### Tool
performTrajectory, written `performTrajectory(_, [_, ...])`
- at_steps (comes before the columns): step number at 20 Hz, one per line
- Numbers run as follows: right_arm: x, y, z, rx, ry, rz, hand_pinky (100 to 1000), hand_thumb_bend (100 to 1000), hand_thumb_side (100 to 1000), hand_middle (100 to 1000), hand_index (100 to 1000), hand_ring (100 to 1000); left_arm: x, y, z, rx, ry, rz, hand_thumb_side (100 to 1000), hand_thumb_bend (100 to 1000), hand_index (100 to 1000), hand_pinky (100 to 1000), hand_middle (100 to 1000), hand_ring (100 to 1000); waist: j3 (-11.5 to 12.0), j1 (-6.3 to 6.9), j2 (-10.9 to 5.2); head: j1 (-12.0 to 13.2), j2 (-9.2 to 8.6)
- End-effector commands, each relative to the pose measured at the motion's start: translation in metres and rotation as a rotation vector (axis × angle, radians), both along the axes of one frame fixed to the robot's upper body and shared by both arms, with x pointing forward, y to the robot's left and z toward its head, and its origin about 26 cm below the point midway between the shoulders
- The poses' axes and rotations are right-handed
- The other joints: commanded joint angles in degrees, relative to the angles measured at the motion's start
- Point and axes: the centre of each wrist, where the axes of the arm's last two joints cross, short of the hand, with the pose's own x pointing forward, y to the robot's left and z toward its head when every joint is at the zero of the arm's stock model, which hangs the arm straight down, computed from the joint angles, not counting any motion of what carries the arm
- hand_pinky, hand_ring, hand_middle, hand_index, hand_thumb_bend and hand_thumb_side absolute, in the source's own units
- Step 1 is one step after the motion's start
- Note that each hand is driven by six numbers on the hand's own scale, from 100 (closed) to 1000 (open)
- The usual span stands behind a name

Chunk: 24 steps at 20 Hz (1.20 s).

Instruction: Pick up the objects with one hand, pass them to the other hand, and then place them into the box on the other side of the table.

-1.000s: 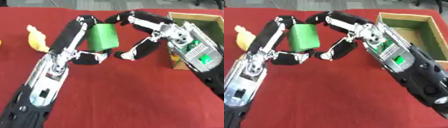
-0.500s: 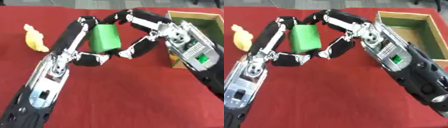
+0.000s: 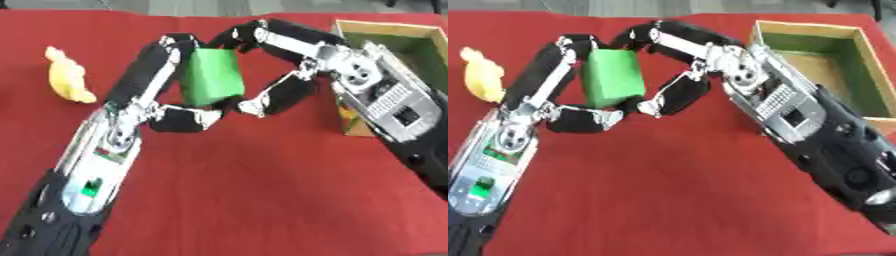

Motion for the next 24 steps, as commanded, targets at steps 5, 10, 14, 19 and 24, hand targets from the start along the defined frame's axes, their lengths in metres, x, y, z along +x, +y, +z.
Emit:
performTrajectory(5, [-0.005,-0.001,0.008,0.060,-0.012,0.012,819,196,100,355,482,757,0.000,-0.004,0.005,-0.059,-0.033,0.022,221,353,693,696,512,605,-0.08,-0.20,-0.98,-0.40,-0.44])
performTrajectory(10, [-0.008,-0.002,0.010,0.118,-0.011,-0.009,802,267,100,333,462,732,0.002,-0.002,0.004,-0.128,-0.025,0.099,323,507,812,711,542,631,-0.32,-0.23,-1.02,-0.64,-0.43])
performTrajectory(14, [-0.013,-0.003,0.014,0.157,-0.013,-0.017,795,292,100,331,459,724,0.003,-0.001,0.001,-0.146,-0.025,0.168,368,663,837,714,559,645,-0.58,-0.13,-1.06,-0.65,-0.29])
performTrajectory(19, [-0.017,-0.005,0.017,0.169,-0.017,-0.017,785,328,100,324,448,714,0.005,0.000,-0.003,-0.106,-0.030,0.228,371,843,847,733,592,679,-0.91,0.01,-1.12,-0.69,-0.11])
performTrajectory(24, [-0.021,-0.011,0.021,0.175,-0.033,-0.020,781,361,100,315,437,710,0.008,0.001,-0.009,-0.002,-0.038,0.223,411,1000,869,817,664,754,-1.16,0.02,-1.14,-0.91,0.18])
